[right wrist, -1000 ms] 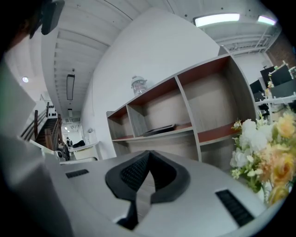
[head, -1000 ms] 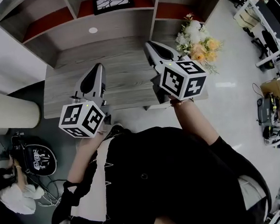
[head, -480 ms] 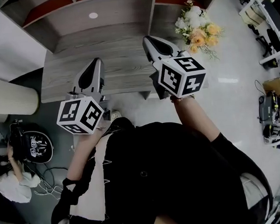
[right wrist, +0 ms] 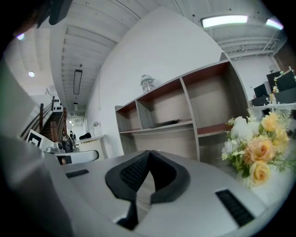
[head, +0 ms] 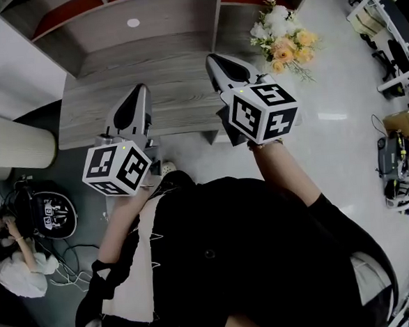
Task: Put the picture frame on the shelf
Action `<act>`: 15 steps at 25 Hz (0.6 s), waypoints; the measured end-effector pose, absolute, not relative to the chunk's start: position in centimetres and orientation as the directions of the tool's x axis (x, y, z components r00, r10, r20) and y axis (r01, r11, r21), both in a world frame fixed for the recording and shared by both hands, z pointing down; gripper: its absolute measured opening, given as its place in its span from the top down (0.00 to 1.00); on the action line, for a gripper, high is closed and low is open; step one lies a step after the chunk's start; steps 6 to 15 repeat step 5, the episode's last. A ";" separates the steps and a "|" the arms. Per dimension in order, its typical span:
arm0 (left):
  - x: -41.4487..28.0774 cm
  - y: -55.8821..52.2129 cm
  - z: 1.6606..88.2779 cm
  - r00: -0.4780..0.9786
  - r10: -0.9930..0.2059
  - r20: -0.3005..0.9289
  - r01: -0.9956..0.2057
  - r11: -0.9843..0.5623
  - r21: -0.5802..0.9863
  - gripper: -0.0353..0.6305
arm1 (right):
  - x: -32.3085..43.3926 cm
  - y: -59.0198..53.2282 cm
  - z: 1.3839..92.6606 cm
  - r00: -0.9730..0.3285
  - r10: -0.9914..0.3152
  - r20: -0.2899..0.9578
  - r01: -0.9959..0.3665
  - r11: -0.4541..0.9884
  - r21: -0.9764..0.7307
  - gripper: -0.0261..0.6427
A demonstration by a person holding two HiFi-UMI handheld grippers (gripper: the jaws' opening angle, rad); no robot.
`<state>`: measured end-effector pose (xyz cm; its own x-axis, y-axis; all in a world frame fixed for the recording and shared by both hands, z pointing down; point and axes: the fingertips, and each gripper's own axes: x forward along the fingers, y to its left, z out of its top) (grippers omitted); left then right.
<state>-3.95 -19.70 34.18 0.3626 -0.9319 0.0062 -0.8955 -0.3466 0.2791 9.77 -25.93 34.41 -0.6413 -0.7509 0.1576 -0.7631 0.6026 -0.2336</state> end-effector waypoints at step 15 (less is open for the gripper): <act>-3.6 -19.8 34.1 0.365 -0.931 0.002 -0.894 -0.350 0.279 0.93 | 10.1 -26.0 34.3 -0.640 -0.753 0.155 -0.765 0.603 -0.228 0.95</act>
